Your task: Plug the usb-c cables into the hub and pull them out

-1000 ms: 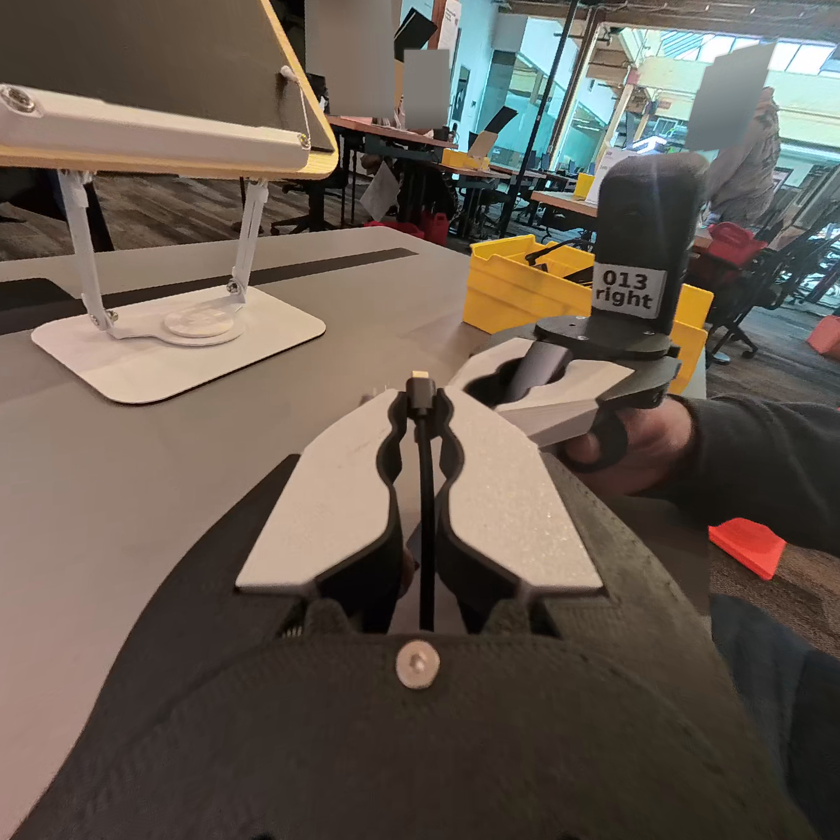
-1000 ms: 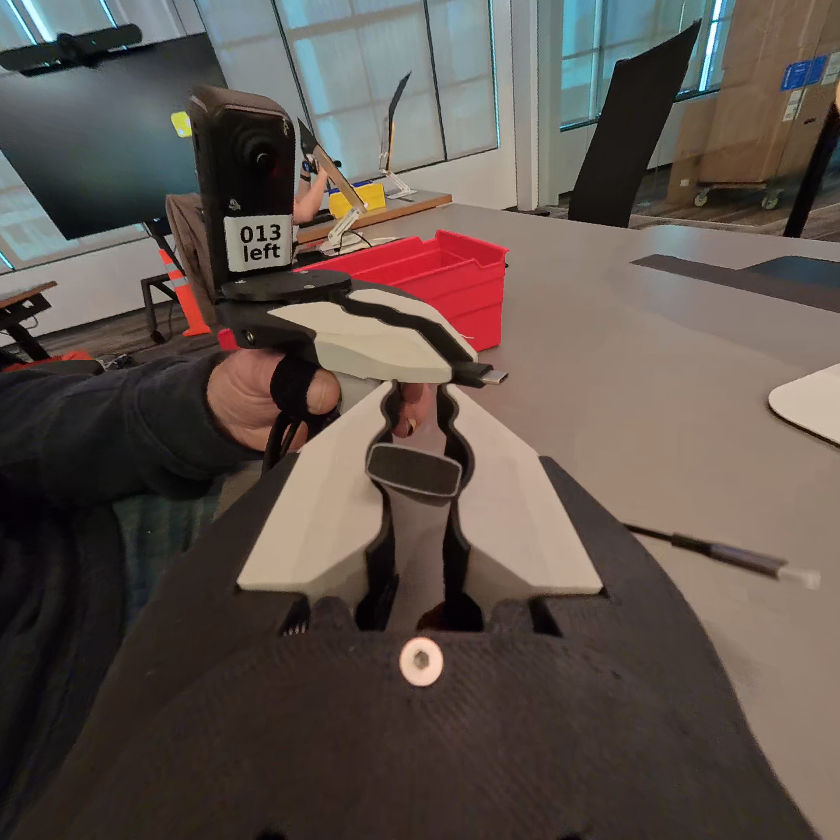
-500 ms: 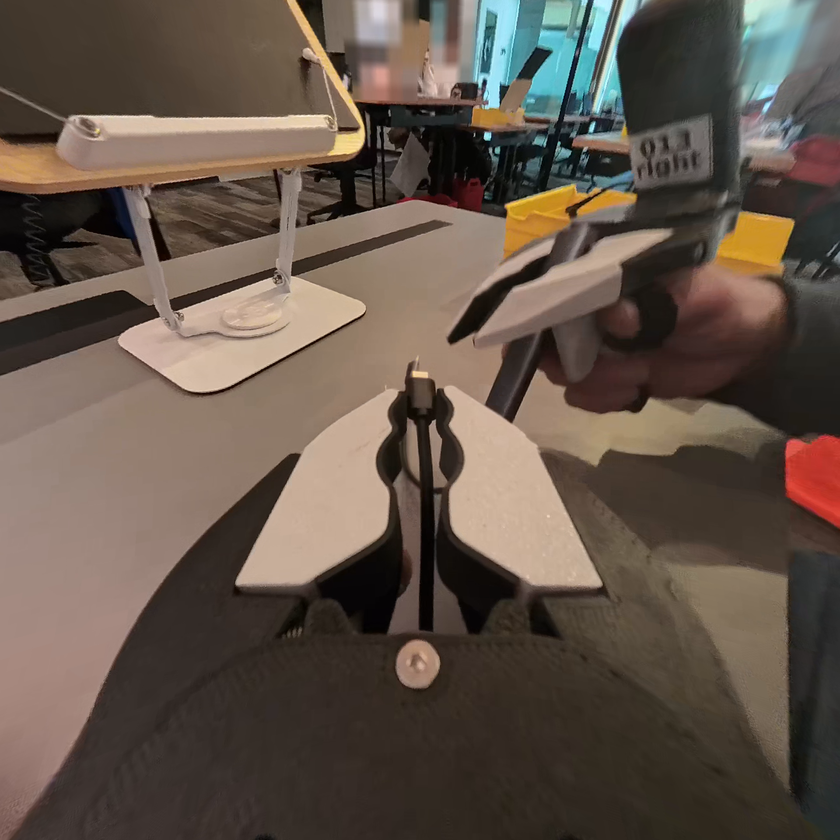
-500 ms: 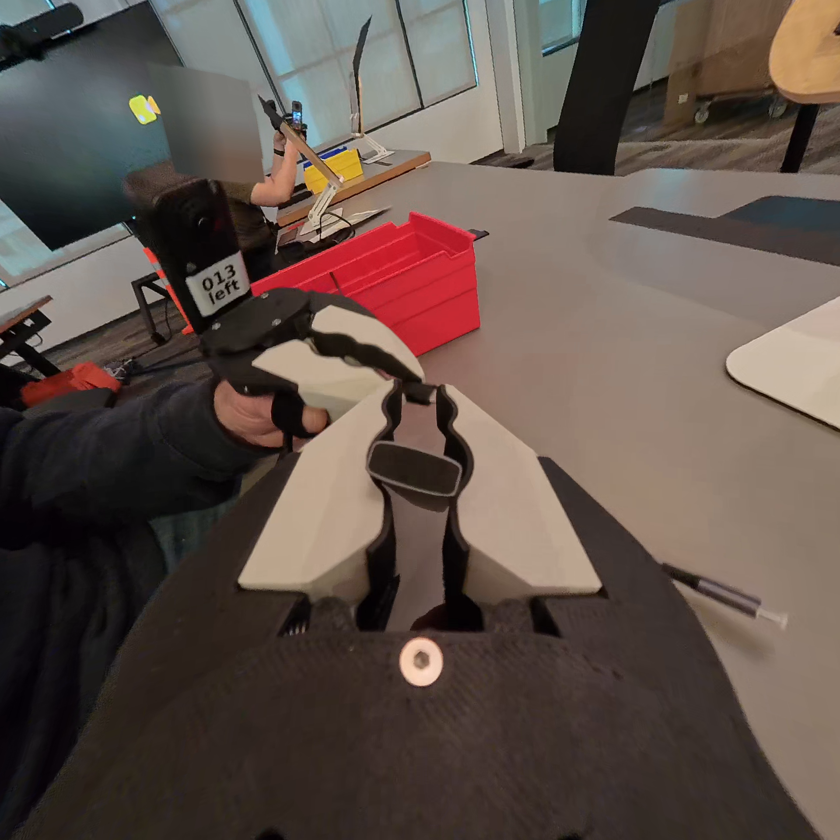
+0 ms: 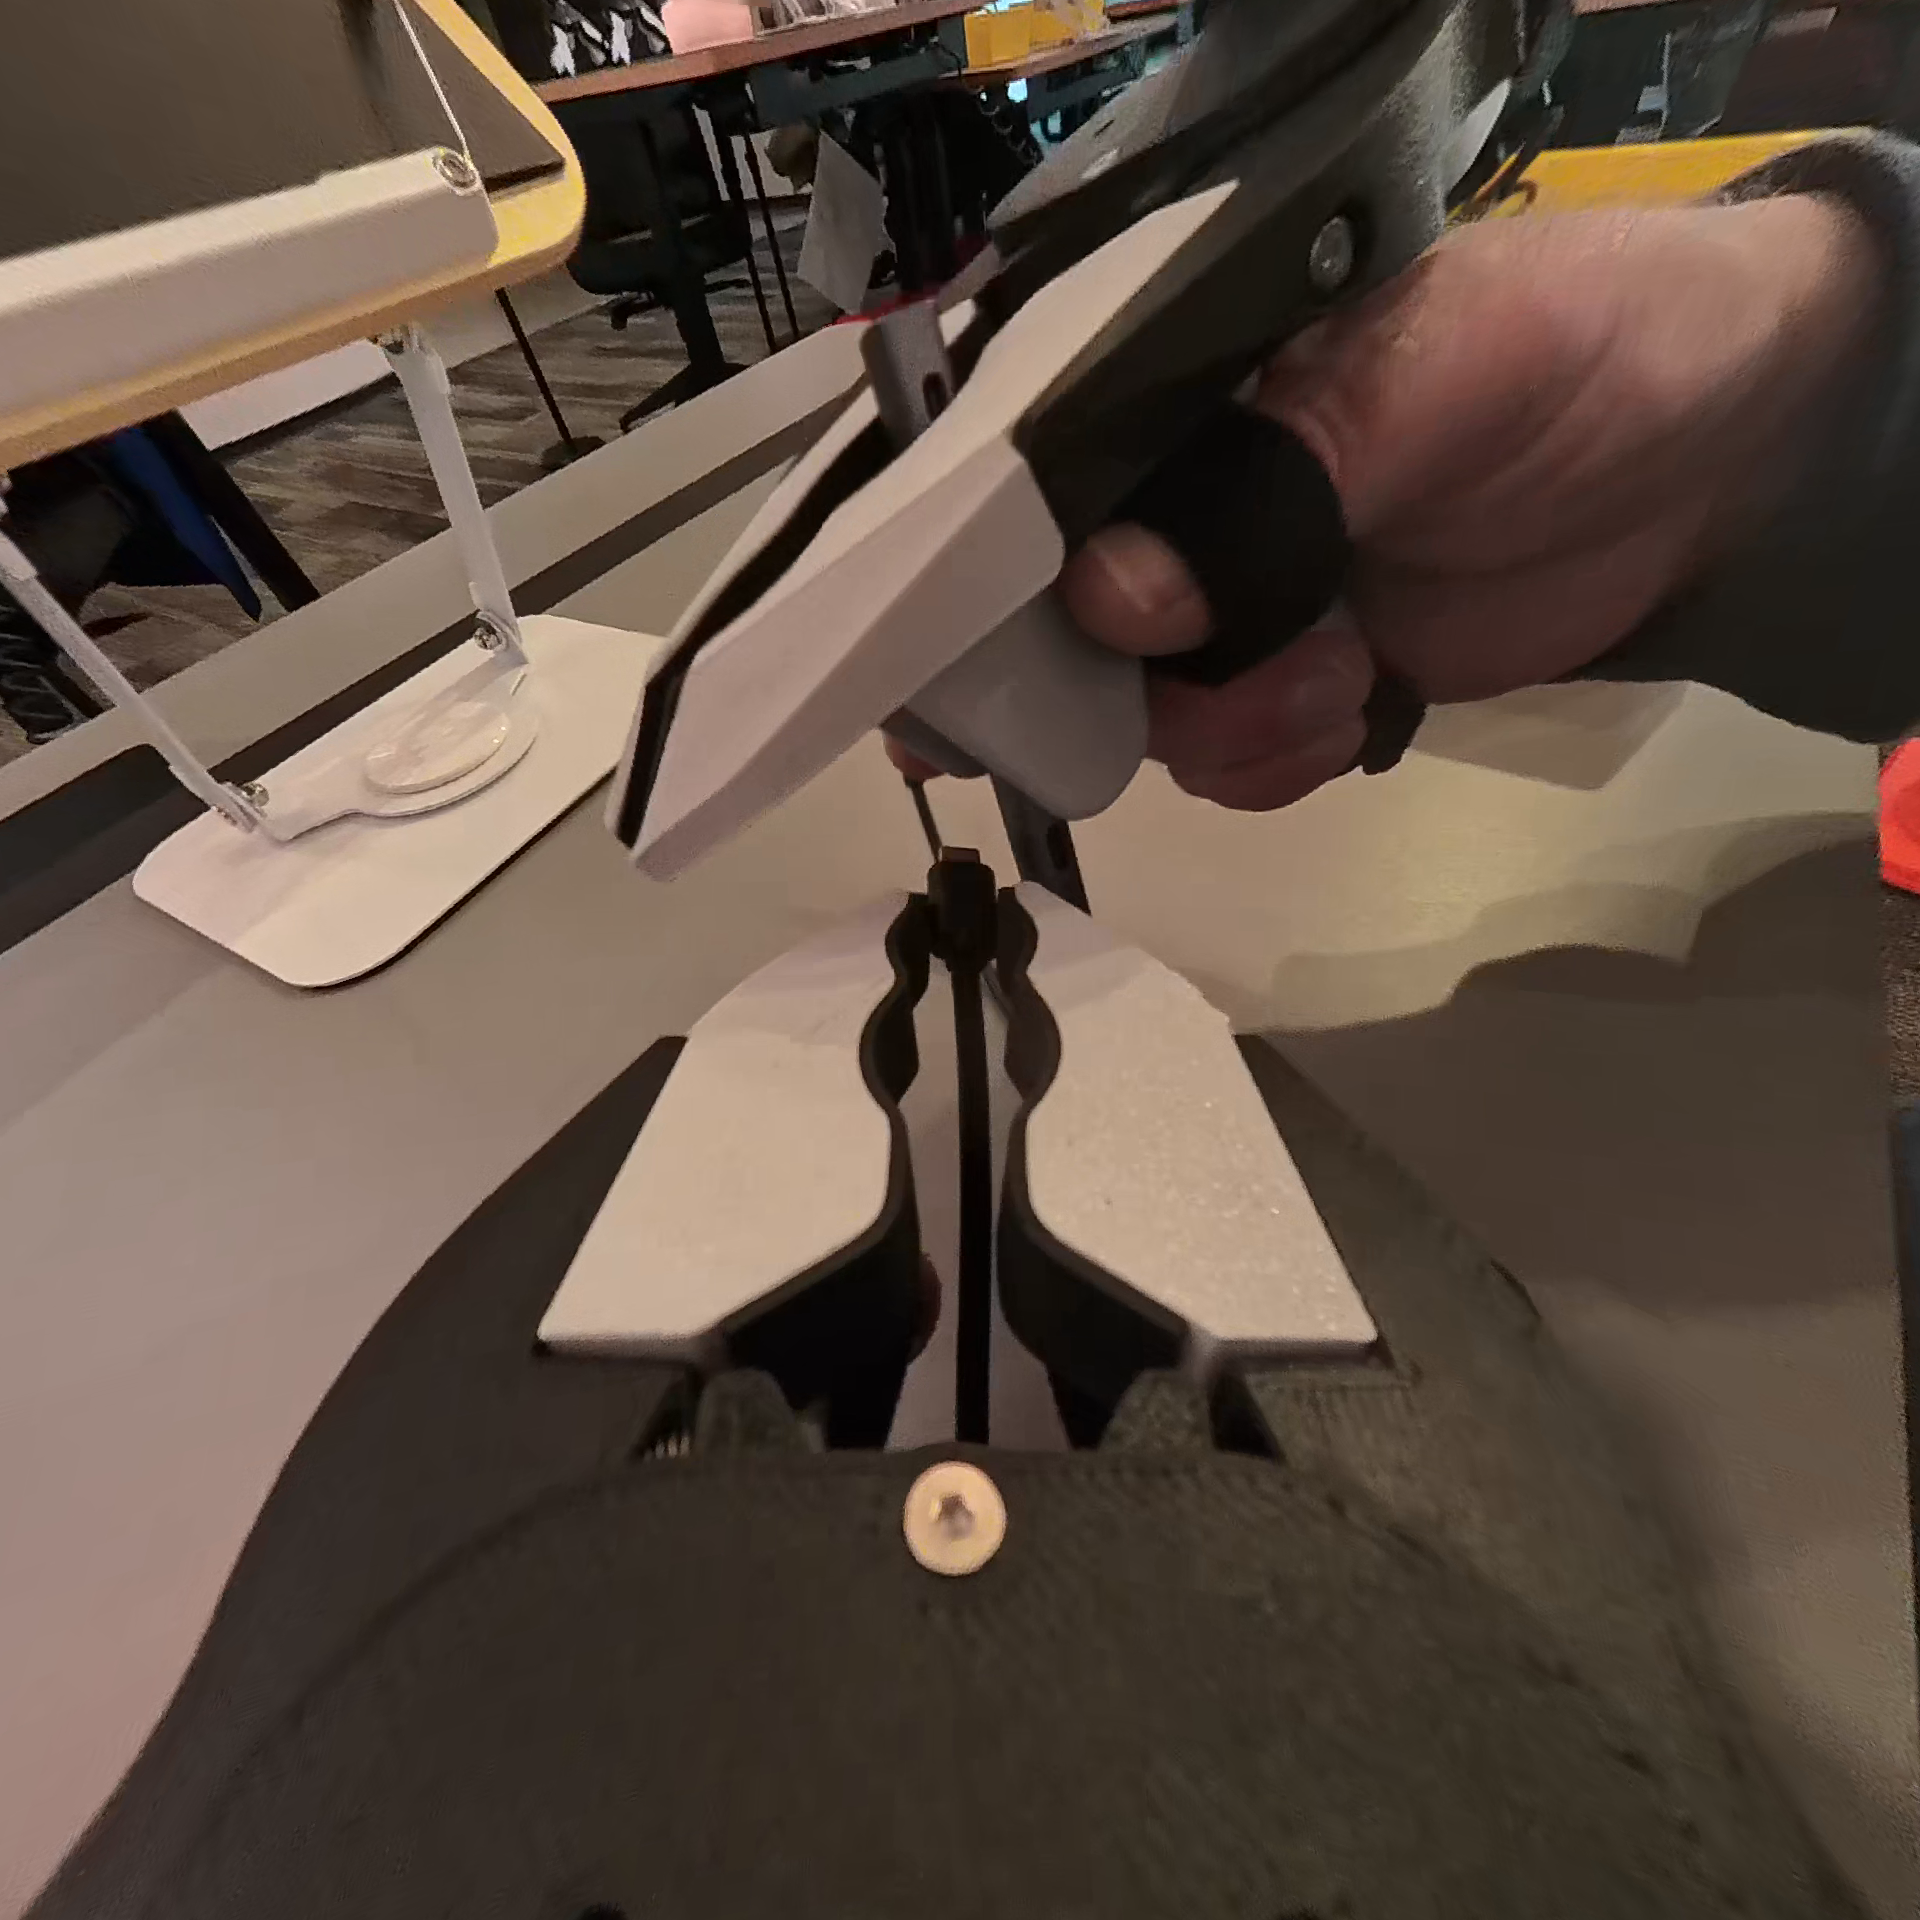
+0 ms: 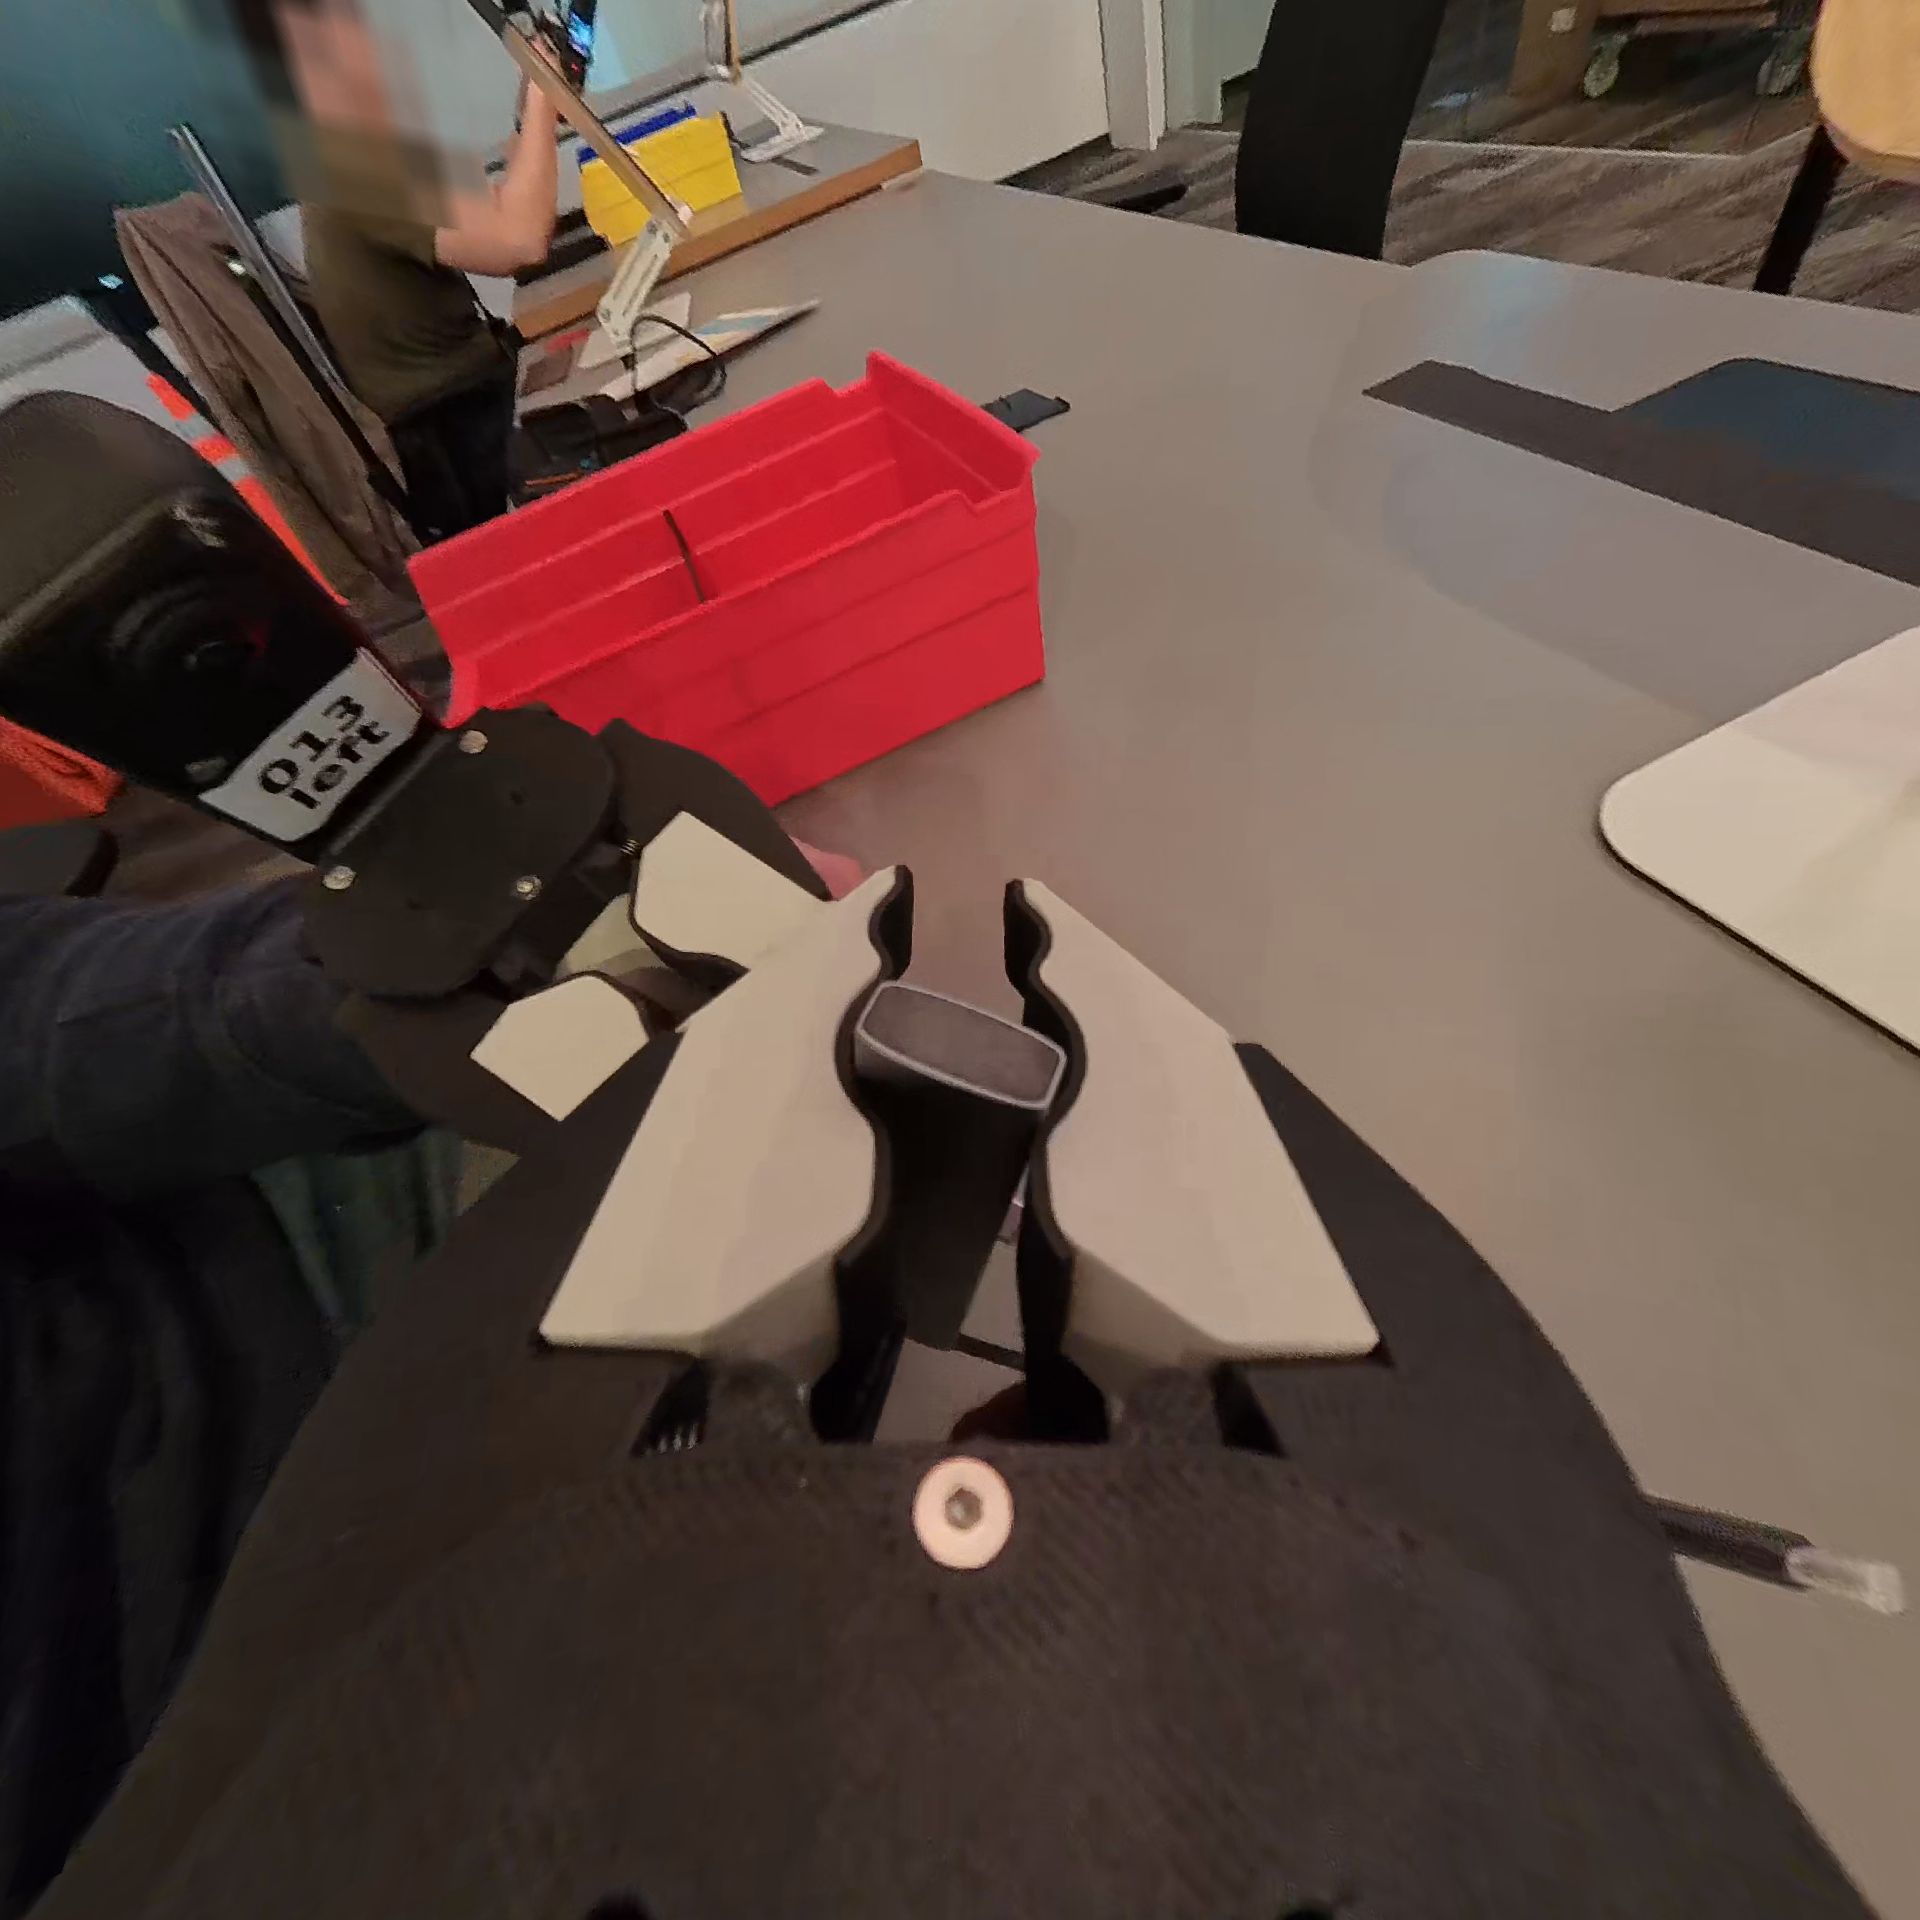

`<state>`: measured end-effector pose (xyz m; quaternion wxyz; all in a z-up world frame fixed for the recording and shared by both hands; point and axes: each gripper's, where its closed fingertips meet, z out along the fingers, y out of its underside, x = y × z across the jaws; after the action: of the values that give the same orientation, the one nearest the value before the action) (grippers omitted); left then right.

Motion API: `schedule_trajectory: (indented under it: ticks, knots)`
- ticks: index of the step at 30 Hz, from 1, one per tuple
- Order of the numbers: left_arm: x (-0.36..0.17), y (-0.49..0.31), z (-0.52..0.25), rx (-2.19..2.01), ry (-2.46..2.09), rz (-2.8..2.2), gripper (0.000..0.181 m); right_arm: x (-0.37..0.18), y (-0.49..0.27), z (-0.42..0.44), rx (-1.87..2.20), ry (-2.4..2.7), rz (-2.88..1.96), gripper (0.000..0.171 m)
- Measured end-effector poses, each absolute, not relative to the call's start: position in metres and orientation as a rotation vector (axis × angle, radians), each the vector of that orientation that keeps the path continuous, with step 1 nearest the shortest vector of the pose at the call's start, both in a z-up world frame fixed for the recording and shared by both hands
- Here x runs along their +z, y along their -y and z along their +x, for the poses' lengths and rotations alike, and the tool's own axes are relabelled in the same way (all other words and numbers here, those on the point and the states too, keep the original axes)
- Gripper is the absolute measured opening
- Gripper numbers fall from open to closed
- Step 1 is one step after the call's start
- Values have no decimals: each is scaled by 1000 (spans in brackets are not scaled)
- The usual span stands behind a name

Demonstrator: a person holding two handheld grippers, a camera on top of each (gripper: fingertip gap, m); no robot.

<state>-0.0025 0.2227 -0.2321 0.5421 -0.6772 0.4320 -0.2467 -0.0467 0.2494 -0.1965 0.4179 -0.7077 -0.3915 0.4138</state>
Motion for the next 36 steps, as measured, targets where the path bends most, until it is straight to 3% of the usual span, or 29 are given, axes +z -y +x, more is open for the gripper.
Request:
schedule_trajectory:
  ticks: [5, 14, 20, 24, 25, 36]
  knots:
    - [-239, -223, -3, -575, -1030, -1620, 12, -206, -253, -39, 926, 1010, -1811, 20]
    - [-245, -224, -3, -568, -1026, -1634, 12, -227, -256, -21, 825, 840, -1912, 63]
    - [-251, -222, -1, -568, -1044, -1640, 12, -241, -247, -2, 827, 686, -1949, 73]
    - [-255, -218, 4, -534, -1095, -1638, 12, -250, -232, 5, 865, 636, -1979, 52]
    - [-257, -216, 6, -510, -1116, -1635, 12, -251, -227, 4, 888, 649, -1980, 30]
    - [-253, -219, -4, -537, -1060, -1644, 12, -255, -225, 18, 711, 1030, -2051, 21]
